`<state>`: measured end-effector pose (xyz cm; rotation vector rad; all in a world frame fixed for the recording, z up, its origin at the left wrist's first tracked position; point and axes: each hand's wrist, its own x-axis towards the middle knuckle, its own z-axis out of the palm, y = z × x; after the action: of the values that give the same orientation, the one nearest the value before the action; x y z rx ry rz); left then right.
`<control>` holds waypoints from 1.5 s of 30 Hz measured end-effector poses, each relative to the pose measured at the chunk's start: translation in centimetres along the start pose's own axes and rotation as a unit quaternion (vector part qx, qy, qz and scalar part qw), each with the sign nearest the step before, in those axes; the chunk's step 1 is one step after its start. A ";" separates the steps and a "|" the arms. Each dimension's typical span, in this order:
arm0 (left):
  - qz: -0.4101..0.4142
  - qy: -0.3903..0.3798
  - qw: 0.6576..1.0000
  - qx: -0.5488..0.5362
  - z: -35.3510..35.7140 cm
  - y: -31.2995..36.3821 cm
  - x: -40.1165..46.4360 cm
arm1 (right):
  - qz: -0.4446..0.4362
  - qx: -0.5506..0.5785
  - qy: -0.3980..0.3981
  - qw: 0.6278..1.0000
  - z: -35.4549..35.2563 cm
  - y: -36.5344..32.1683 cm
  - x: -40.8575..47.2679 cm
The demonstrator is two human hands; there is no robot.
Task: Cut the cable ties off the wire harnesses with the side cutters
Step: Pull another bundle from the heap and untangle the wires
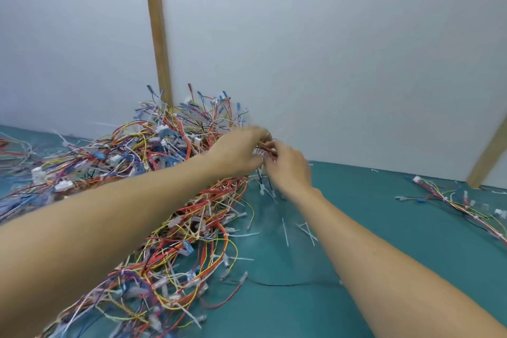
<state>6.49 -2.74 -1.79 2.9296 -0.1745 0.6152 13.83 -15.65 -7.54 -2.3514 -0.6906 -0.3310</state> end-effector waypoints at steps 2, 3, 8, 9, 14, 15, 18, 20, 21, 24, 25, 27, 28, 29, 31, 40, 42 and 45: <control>-0.059 0.009 0.998 -0.037 -0.8 -1.3 -0.1 | 0.005 -0.040 -0.003 0.999 0.0 -0.1 0.8; -0.087 0.000 0.996 -0.012 -1.2 -2.3 -0.1 | 0.001 -0.052 -0.015 0.999 -0.2 0.0 1.0; -0.155 -0.224 0.943 0.191 -1.0 -5.8 -0.5 | -0.028 -0.011 -0.087 0.996 -2.0 0.9 1.6; -0.153 -0.221 0.941 0.207 -0.6 -6.1 -0.5 | -0.031 -0.005 -0.080 0.996 -2.4 1.1 1.8; -0.119 -0.169 0.929 0.309 1.3 -7.1 -0.4 | -0.001 0.100 0.060 0.993 -5.7 1.2 3.5; -0.110 -0.158 0.925 0.328 1.6 -7.2 -0.5 | -0.001 0.123 0.097 0.988 -6.5 1.0 3.9; -0.101 -0.158 0.916 0.354 2.2 -6.8 -0.6 | -0.003 0.183 0.208 0.961 -8.2 0.3 5.1; -0.115 -0.172 0.920 0.334 2.1 -6.5 -0.4 | -0.029 0.154 0.165 0.974 -8.3 -0.1 5.4; -0.133 -0.177 0.926 0.305 1.7 -6.3 -0.3 | -0.047 0.116 0.117 0.985 -8.1 -0.2 5.4; -0.188 -0.120 0.956 0.191 0.3 -5.6 0.2 | -0.020 0.137 0.172 0.975 -8.4 0.2 6.0; -0.187 -0.055 0.967 0.166 -0.1 -5.2 0.5 | 0.003 0.161 0.202 0.966 -8.7 0.3 6.2; -0.187 0.086 0.976 0.073 -0.4 -4.3 0.9 | 0.014 0.190 0.191 0.963 -9.0 0.2 6.3; -0.191 0.127 0.973 -0.010 -0.6 -3.9 1.3 | 0.005 0.199 0.191 0.961 -9.1 0.1 6.5; -0.196 0.128 0.967 -0.103 -0.8 -3.5 1.8 | -0.004 0.202 0.200 0.959 -9.1 0.0 6.5; -0.182 0.049 0.965 -0.181 -1.0 -3.1 2.8 | -0.042 0.192 0.202 0.959 -9.2 -0.3 6.3; -0.260 0.172 0.947 -0.085 -2.9 -4.2 5.6 | -0.053 0.097 0.079 0.991 -9.4 2.3 4.8; -0.298 0.293 0.902 -0.111 -4.6 -4.8 6.3 | -0.034 0.062 -0.004 0.997 -8.4 2.6 3.6; -0.193 0.221 0.954 -0.068 -5.3 -3.5 7.4 | 0.004 0.088 0.071 0.994 -6.9 3.0 2.5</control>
<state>11.68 0.96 5.64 2.5066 0.3778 1.1053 17.19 -21.08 -2.92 -2.1409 -0.6151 -0.4124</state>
